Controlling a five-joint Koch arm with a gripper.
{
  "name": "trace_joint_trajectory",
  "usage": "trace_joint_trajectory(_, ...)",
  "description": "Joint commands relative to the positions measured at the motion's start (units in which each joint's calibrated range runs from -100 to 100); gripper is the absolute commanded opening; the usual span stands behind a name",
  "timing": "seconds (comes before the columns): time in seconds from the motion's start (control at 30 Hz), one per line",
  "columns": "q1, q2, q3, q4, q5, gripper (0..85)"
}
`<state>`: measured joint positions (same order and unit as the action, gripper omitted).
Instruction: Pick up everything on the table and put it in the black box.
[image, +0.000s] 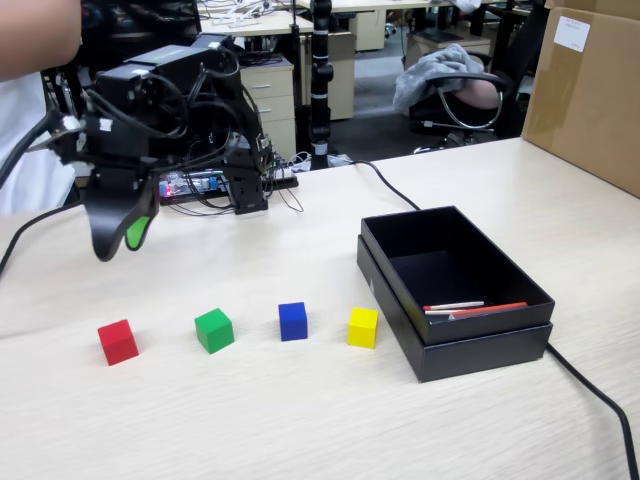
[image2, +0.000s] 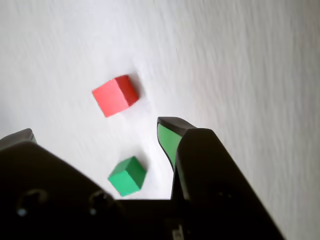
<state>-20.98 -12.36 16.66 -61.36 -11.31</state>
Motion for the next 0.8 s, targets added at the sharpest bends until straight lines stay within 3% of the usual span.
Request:
trace_joint_trajectory(0.0,-0.29,10.35,13.17,-2.09,-0.68,47.2)
trace_joint_trajectory(0.27,-0.24,29.40,31.30,-8.40,-0.68,47.2)
trace_joint_trajectory(0.77,0.20,43.75,38.19,-8.40,-0.68,44.7)
